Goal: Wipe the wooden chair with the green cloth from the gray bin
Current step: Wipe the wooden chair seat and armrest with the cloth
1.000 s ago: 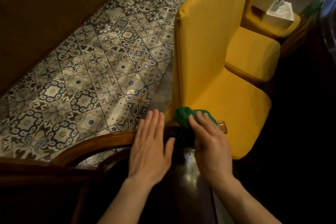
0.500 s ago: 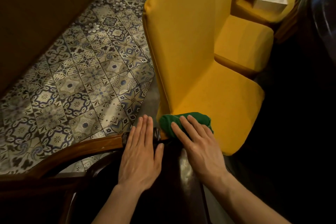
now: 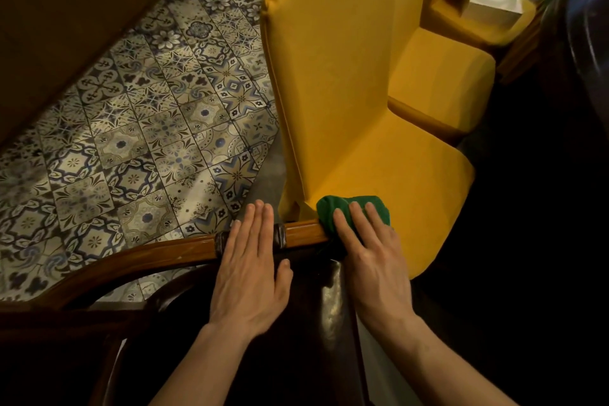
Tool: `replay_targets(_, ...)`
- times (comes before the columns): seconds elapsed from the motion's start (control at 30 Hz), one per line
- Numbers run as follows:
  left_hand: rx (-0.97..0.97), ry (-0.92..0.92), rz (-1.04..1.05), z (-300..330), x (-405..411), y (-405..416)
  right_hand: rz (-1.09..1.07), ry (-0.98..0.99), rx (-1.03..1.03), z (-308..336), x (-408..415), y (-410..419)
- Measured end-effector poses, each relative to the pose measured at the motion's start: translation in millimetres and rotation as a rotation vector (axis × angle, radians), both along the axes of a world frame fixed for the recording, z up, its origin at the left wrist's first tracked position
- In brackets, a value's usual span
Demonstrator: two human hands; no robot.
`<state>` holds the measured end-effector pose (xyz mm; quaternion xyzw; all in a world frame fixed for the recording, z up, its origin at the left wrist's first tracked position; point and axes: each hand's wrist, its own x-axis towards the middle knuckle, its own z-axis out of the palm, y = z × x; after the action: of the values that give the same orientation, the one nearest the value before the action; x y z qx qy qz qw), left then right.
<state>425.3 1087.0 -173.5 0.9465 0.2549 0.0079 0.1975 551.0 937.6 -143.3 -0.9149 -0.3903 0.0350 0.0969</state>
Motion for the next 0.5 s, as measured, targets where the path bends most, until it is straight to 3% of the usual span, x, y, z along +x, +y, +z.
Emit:
replay_targets(0.3, -0.08, 0.045, -0.053, 7, 0, 6, 0.116, 0.042, -0.054, 6, -41, 47)
replay_targets(0.5, -0.13, -0.069, -0.072, 28, -16, 24, 0.11, 0.072, 0.006, 19, -32, 47)
